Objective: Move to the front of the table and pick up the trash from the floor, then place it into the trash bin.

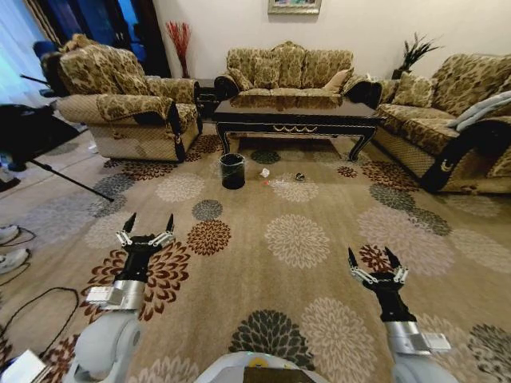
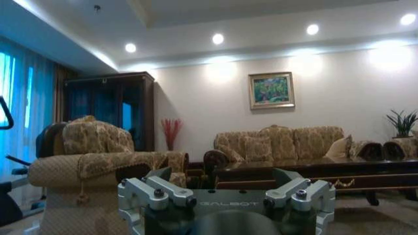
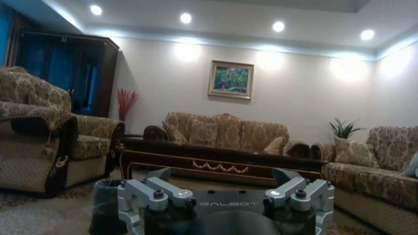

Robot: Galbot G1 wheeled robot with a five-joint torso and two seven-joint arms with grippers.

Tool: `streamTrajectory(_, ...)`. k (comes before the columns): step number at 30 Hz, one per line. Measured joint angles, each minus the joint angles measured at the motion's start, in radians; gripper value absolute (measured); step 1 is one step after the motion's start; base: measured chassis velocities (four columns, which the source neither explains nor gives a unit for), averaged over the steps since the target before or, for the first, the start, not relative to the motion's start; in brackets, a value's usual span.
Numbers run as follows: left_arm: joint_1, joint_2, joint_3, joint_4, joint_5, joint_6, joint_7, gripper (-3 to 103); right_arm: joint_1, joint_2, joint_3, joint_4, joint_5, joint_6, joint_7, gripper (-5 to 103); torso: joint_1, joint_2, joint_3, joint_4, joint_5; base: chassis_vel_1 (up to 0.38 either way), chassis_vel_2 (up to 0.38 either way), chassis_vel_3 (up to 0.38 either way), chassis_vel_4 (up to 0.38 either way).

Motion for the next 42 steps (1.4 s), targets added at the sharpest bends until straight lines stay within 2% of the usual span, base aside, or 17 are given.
streamTrajectory(6, 0.000, -0.002, 0.000, 0.001, 0.001, 0.000, 0.000, 100, 0.000, 0.000, 0.000, 0.000, 0.000, 0.000, 0.000, 100, -0.005, -0.017, -0.012, -0.0001, -0.0001, 0.000, 0.000, 0.000, 0.000)
streamTrajectory(13, -0.002, -0.007, 0.002, 0.006, 0.004, 0.000, 0.000, 100, 0.002, 0.000, 0.000, -0.001, 0.000, 0.001, 0.001, 100, -0.013, -0.053, -0.040, 0.0000, 0.0000, 0.000, 0.000, 0.000, 0.000)
streamTrajectory(29, -0.003, -0.006, 0.002, 0.005, 0.004, 0.000, 0.001, 100, 0.005, 0.003, -0.003, -0.006, -0.001, 0.003, 0.001, 100, -0.025, -0.108, -0.083, -0.0001, -0.0001, 0.000, 0.000, 0.000, 0.000)
streamTrajectory(35, 0.000, -0.009, 0.003, 0.003, 0.003, -0.005, 0.001, 100, 0.004, 0.006, -0.003, -0.005, -0.002, 0.008, 0.001, 100, -0.028, -0.135, -0.106, 0.0000, 0.0000, 0.000, 0.000, 0.000, 0.000)
streamTrajectory(42, 0.005, -0.016, 0.004, 0.003, 0.005, -0.021, 0.000, 100, 0.004, 0.008, -0.004, -0.005, -0.010, 0.011, 0.000, 100, -0.029, -0.144, -0.116, 0.0000, 0.0000, 0.000, 0.000, 0.000, 0.000)
